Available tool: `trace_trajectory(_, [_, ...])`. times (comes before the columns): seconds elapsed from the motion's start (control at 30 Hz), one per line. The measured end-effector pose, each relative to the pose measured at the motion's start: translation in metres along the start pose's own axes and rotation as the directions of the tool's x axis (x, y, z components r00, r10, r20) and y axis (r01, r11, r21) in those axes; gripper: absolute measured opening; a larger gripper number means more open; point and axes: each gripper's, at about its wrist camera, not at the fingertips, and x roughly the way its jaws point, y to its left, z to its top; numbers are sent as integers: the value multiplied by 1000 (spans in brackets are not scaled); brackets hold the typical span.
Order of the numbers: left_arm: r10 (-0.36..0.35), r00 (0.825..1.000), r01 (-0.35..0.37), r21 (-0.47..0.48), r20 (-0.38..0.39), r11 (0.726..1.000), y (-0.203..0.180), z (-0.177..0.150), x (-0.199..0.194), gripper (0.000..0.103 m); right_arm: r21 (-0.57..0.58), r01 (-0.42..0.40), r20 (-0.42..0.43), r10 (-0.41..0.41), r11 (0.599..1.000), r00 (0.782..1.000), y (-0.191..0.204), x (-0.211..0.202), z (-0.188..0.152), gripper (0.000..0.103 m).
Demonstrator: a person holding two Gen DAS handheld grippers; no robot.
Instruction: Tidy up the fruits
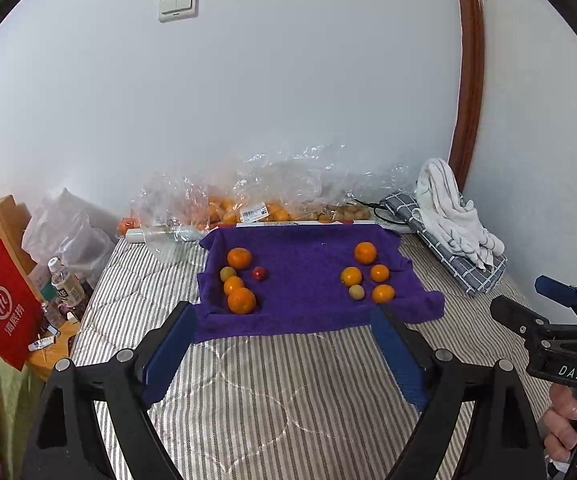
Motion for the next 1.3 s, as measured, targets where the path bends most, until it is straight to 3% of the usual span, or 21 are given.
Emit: trace_trajectory(1.3, [11, 1000, -11, -12, 3, 1000, 1, 0, -2, 88, 26, 8, 7, -8, 1000, 1000, -4, -7, 8, 101])
